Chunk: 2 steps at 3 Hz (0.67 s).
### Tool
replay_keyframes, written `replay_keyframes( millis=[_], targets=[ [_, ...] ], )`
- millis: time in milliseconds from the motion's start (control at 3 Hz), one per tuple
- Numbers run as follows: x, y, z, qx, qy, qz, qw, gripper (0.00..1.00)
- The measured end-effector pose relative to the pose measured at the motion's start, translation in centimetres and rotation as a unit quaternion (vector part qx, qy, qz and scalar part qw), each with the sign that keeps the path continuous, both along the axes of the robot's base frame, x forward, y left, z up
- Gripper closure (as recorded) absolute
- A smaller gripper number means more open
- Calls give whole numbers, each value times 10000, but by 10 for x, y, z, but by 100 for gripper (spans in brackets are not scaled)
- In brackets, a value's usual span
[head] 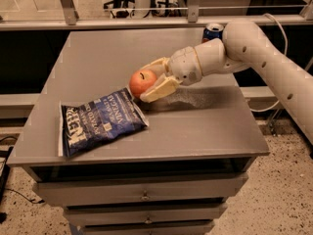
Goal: Move apple near blue chip bag
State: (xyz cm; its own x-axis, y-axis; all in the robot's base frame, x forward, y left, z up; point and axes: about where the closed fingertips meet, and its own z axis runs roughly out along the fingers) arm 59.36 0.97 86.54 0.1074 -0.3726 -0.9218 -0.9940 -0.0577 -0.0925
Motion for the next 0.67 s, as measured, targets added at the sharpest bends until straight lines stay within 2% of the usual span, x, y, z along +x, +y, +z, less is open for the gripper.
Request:
replay_keyframes(
  millis=[333,667],
  targets=[
    [-2,4,-3,-57,21,81,9999,12],
    [-1,5,-6,-105,51,113,9999,0]
  ],
)
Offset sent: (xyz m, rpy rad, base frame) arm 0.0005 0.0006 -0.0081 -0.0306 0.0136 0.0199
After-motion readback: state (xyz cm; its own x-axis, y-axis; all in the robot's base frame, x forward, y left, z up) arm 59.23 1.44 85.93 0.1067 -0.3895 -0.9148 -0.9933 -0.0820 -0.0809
